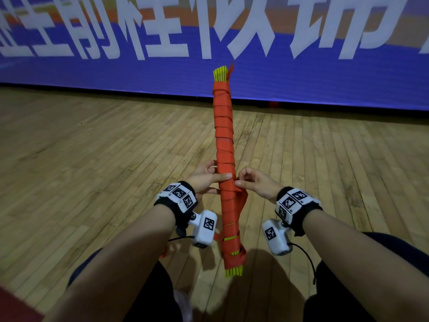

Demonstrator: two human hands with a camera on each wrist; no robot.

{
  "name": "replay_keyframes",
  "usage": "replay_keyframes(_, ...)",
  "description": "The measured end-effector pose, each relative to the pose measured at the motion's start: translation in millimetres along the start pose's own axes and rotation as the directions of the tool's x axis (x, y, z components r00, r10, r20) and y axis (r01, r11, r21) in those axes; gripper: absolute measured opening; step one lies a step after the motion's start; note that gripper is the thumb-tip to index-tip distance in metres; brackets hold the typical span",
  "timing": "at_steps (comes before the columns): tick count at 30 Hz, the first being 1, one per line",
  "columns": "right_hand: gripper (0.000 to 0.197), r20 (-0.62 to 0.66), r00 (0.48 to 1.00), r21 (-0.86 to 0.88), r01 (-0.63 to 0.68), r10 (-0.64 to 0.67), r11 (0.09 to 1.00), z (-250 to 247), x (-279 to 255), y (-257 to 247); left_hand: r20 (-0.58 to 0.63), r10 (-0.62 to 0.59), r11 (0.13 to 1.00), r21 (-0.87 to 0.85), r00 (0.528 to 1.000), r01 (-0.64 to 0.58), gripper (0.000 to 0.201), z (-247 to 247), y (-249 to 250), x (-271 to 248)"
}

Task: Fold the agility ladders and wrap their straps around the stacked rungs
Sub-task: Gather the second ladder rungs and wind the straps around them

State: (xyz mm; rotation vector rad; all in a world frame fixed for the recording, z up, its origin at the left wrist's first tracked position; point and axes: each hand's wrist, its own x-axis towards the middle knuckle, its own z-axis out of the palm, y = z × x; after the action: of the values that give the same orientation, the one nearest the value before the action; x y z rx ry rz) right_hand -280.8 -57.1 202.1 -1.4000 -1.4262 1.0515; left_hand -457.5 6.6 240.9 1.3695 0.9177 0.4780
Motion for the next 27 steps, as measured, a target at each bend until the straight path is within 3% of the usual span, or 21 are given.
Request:
replay_keyframes(9,0.008,0.012,0.997,-0.061,-0.078,0.079,0.995,3,1,2,-0.005,-0.002,1.000,-0.006,1.000,0.002,0.051,7,-2,2)
replay_keyframes(13,0.023,0.059,0.994,-0.106,-0.086,0.093,0.991,1,1,3,-0.017,0.001,0.999,-0.054,1.000,-0.001,0.048,10,-2,2)
replay_keyframes(18,0.008,-0.032,0.997,-0.135,-0.070,0.066,0.988,-2,1,-2,-0.026,0.013,0.996,-0.093,1.000,-0.015,0.047,10,0,4)
replay_keyframes(21,0.015,-0.083,0.995,-0.172,-0.072,0.058,0.982,-1,2,1,-0.026,0.011,0.997,-0.074,1.000,-0.013,0.046,11,-2,5)
replay_keyframes(27,0.009,-0.071,0.995,-0.142,-0.074,0.065,0.987,-8,-1,-4,-0.038,0.047,0.996,-0.080,0.998,-0.050,0.041,11,1,5)
